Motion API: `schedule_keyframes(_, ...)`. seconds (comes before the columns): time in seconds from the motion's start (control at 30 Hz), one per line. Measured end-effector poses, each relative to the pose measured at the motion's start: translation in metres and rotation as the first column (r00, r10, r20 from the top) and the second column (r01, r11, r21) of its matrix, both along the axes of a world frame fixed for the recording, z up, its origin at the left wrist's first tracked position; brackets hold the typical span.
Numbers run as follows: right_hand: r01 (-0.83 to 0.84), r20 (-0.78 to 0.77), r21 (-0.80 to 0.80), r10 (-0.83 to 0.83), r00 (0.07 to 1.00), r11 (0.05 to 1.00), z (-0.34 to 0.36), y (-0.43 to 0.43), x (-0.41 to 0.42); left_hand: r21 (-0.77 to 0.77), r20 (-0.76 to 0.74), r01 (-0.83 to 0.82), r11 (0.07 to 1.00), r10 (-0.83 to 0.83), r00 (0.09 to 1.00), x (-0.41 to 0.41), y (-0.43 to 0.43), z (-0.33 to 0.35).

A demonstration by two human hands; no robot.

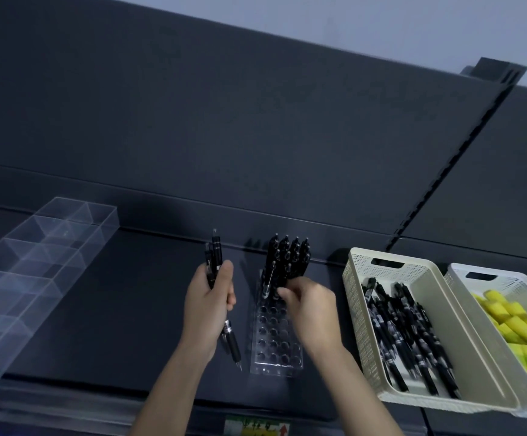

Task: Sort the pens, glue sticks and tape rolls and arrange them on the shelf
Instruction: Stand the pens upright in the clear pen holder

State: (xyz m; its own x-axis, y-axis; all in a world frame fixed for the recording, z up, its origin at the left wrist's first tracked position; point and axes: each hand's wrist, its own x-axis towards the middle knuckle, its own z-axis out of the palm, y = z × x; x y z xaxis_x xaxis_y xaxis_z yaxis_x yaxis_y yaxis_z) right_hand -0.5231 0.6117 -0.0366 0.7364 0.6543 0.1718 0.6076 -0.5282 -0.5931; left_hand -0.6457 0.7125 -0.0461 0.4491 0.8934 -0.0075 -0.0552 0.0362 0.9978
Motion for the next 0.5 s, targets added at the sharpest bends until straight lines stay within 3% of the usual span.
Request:
schedule_keyframes(0.07,-0.037,-0.161,0.105,0.054,0.986,0.994,0.006,-0.007,-0.006,-0.006,0.022,-0.011,1.000,0.011,1.000,0.002,-0.002,0.003)
schedule_keyframes(0.13,-0.206,-0.376,0.162,0.253,0.891,0.965,0.014,-0.008,-0.017,-0.036,0.061,-0.030,0.999,0.032,0.998,0.008,-0.004,0.007)
schedule_keyframes(0.2,-0.346,-0.458,0.152,0.376,0.805,0.926,0.016,-0.007,-0.026,-0.068,0.100,-0.038,0.997,0.045,0.994,0.015,-0.007,0.011)
schedule_keyframes(0.33,-0.349,-0.385,0.134,0.373,0.844,0.928,0.015,-0.007,-0.032,-0.072,0.127,-0.026,0.997,0.035,0.991,0.023,-0.014,0.015)
schedule_keyframes(0.5,-0.410,-0.170,-0.065,0.395,0.903,0.910,0.013,-0.021,-0.022,-0.168,0.152,0.019,0.986,0.007,0.988,0.025,-0.014,0.016)
